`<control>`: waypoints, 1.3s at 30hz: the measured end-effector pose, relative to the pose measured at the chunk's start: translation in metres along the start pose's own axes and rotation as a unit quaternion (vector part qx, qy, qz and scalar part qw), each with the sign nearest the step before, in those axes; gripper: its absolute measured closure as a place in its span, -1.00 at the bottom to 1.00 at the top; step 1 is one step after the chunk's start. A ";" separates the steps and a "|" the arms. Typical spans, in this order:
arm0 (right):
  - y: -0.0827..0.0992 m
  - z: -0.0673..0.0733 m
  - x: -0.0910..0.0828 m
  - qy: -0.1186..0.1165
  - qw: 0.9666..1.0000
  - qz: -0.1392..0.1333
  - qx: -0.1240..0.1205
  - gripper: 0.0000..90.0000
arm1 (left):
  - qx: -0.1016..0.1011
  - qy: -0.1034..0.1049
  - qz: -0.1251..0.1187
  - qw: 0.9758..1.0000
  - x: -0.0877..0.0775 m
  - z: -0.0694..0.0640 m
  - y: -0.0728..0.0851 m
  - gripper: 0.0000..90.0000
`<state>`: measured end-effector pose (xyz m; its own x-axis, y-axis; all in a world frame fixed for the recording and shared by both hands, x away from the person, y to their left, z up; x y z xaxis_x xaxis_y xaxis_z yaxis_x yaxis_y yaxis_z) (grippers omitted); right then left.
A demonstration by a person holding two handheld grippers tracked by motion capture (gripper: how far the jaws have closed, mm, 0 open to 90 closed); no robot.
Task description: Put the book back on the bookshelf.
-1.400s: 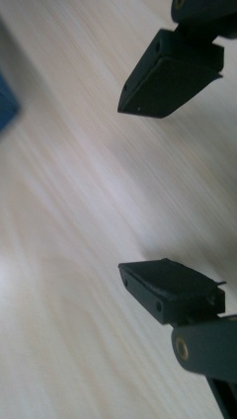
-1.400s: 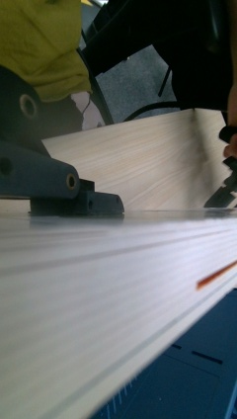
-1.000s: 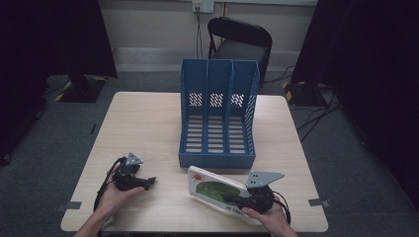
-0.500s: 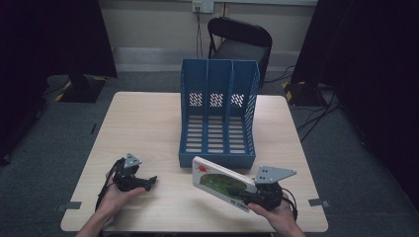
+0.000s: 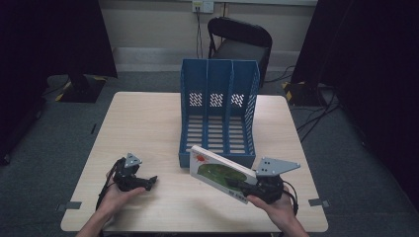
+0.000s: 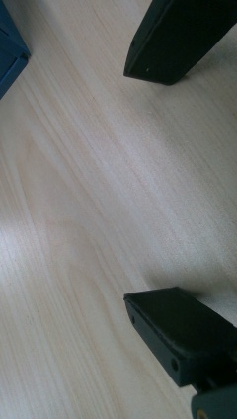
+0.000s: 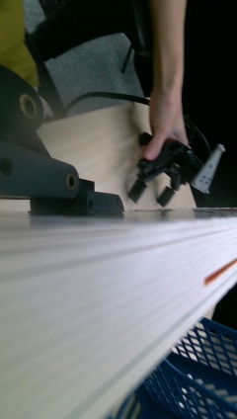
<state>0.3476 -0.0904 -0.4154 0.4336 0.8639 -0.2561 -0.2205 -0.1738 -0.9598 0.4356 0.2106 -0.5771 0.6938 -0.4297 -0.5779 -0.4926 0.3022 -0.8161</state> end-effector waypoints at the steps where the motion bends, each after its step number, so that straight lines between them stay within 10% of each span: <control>1: -0.002 -0.001 0.000 -0.001 1.000 -0.002 0.001 0.70 | 0.000 0.000 0.000 1.000 0.000 0.000 0.000 -0.99; 18: -0.027 -0.045 -0.010 0.069 0.997 -0.032 0.012 0.70 | 0.000 -0.001 0.000 1.000 0.000 0.000 0.000 -0.99; 39: -0.058 -0.116 -0.017 0.173 0.983 -0.059 0.024 0.70 | -0.001 0.001 0.000 1.000 0.000 0.000 0.000 -1.00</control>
<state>0.4542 -0.1494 -0.3685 0.7280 0.6631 -0.1742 -0.1876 -0.0518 -0.9809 0.4355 0.2103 -0.5772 0.6923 -0.4319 -0.5781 -0.4943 0.2998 -0.8160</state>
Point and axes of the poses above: each handheld gripper's, and its own axes: x roughly forward along the jaws, y roughly out of its underside, z roughly to its left, the point moved 10 cm from there along x, roughly forward along the jaws, and after that the axes turned 9 degrees about -z, right-handed, at the moved point
